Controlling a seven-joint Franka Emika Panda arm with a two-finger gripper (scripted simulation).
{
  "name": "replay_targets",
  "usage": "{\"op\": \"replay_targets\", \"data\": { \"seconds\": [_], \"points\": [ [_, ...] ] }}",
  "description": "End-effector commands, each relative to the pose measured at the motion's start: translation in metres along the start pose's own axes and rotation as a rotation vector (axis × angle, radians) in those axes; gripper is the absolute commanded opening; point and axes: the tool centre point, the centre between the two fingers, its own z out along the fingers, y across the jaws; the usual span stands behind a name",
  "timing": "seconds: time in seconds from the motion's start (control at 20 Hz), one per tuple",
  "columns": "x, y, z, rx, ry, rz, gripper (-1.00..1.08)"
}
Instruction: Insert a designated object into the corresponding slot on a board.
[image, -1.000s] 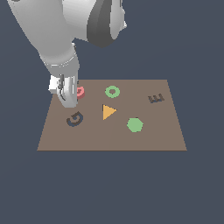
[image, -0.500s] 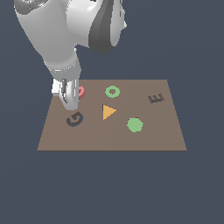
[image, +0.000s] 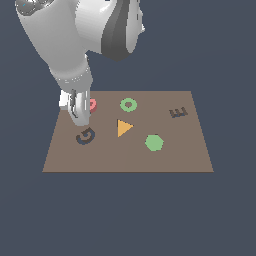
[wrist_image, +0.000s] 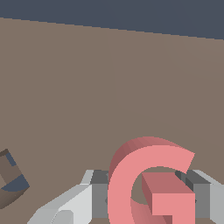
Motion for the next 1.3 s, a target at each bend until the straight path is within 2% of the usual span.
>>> {"op": "replay_targets", "data": {
  "seconds": [0.0, 0.55, 1.25],
  "points": [
    [0.0, 0.0, -0.003, 0.0, 0.0, 0.0, -1.0],
    [0.005, -0.014, -0.003, 0.0, 0.0, -0.073, -1.0],
    [0.011, -0.083, -0.008, 0.0, 0.001, -0.41, -1.0]
  ]
}}
